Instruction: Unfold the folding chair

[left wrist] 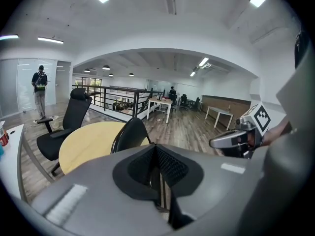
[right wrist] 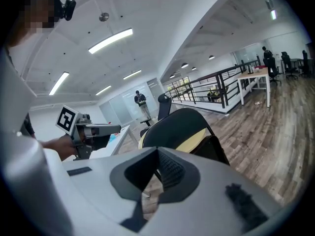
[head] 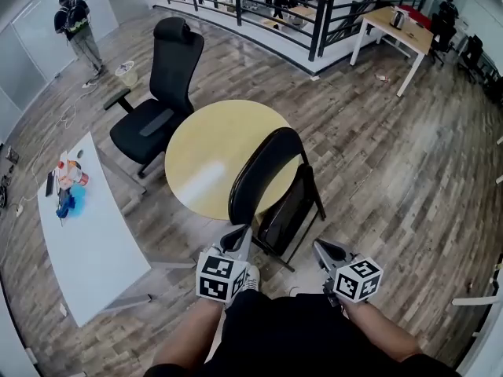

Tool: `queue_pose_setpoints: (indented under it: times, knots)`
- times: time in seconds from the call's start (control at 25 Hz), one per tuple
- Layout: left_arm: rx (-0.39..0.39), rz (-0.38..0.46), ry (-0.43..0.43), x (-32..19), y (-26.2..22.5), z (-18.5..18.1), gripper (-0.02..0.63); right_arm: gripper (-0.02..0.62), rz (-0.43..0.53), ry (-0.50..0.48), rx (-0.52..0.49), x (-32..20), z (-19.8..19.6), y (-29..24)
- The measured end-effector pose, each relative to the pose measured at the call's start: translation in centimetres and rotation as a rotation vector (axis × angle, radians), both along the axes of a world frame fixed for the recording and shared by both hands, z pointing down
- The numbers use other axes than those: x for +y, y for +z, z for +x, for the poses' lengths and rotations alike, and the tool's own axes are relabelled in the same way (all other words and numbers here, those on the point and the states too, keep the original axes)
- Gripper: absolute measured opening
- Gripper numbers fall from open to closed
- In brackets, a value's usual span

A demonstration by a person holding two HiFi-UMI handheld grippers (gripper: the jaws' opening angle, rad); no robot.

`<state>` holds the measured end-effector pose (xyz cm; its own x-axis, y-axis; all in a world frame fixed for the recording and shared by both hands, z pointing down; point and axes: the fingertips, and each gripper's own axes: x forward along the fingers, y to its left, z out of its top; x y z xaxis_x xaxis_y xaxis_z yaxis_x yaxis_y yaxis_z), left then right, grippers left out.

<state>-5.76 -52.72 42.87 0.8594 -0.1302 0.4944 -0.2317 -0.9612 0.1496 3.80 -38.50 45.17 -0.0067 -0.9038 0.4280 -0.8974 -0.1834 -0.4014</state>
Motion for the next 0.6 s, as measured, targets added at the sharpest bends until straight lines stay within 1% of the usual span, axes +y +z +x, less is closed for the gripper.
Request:
queue_pose_setpoints:
  times: [0.2, 0.44, 0.48, 0.6]
  knots:
    - [-0.027, 0.024, 0.045, -3.2, 0.6, 1.7, 0.008, 0.006, -0.024, 0.052, 0.002, -1.1, 0.5, 0.4]
    - [-0.036, 0.069, 0.081, -7.2, 0.7, 4.4, 0.011, 0.006, -0.037, 0.156, 0.005, -0.8, 1.7, 0.8]
    - [-0.037, 0.07, 0.091, -7.7, 0.7, 4.9, 0.028, 0.006, -0.04, 0.174, 0.003, -0.6, 1.9, 0.9]
    - [-0.037, 0.086, 0.127, -8.8, 0.7, 6.3, 0.042, 0.006, -0.046, 0.23, 0.001, -0.1, 2.4, 1.1]
